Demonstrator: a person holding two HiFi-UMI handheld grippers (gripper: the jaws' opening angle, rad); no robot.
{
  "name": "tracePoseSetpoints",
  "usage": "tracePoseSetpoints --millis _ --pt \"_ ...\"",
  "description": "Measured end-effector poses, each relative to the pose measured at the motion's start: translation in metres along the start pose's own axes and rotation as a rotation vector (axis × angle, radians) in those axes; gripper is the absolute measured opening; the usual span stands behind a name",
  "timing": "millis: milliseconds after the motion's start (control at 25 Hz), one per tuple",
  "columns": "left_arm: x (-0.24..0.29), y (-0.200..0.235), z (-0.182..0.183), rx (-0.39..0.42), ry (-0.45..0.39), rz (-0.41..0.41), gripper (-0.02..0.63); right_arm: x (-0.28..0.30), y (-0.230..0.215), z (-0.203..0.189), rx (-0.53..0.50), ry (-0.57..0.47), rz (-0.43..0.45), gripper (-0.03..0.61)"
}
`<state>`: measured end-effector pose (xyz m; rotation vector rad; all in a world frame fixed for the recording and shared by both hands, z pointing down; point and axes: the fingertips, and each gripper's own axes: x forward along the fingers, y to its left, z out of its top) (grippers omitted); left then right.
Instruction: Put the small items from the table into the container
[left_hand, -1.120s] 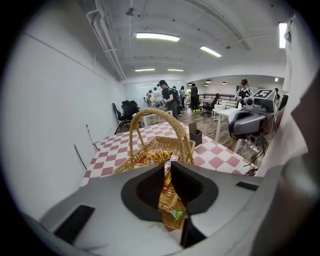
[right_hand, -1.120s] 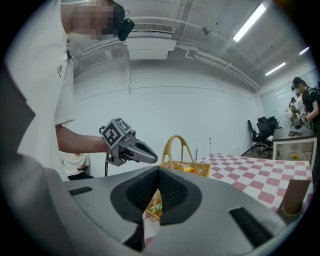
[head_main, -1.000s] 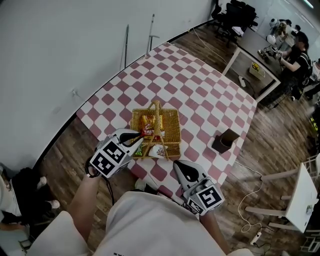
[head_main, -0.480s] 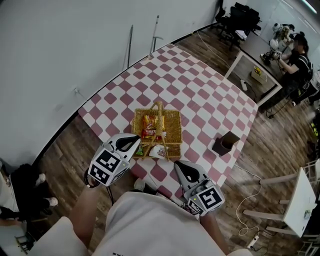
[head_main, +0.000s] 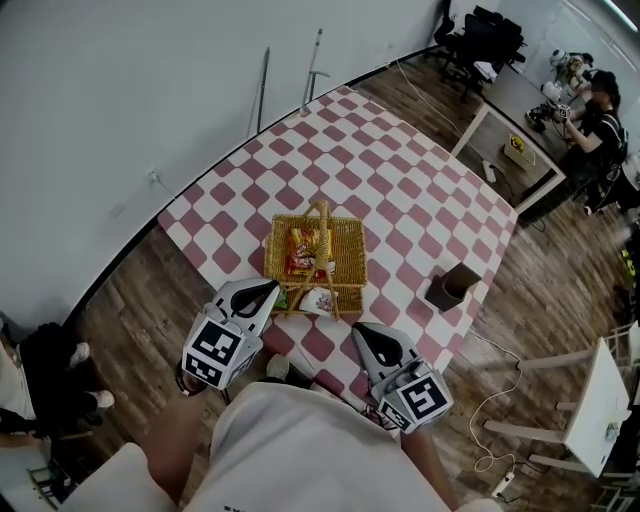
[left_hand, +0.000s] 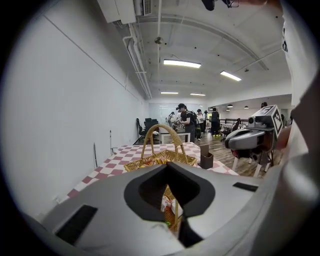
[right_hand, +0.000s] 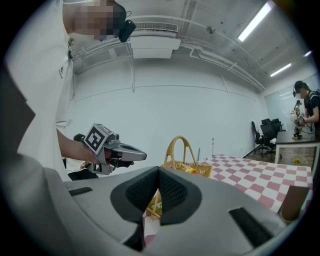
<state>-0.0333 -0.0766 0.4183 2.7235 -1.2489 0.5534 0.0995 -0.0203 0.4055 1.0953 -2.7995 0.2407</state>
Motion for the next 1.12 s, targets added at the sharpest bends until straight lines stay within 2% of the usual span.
tracePoseSetpoints --millis 200,1120 --pt "-0.006 -0.006 0.001 0.007 -0.047 0.022 0.001 -0.002 -0.003 -0.001 0.002 0.011 -0.006 0.009" --pt "-0.003 0.004 0.007 -0.012 -0.079 0.032 0.000 0.004 -0.010 -0.003 -0.008 0.029 -0.027 0.009"
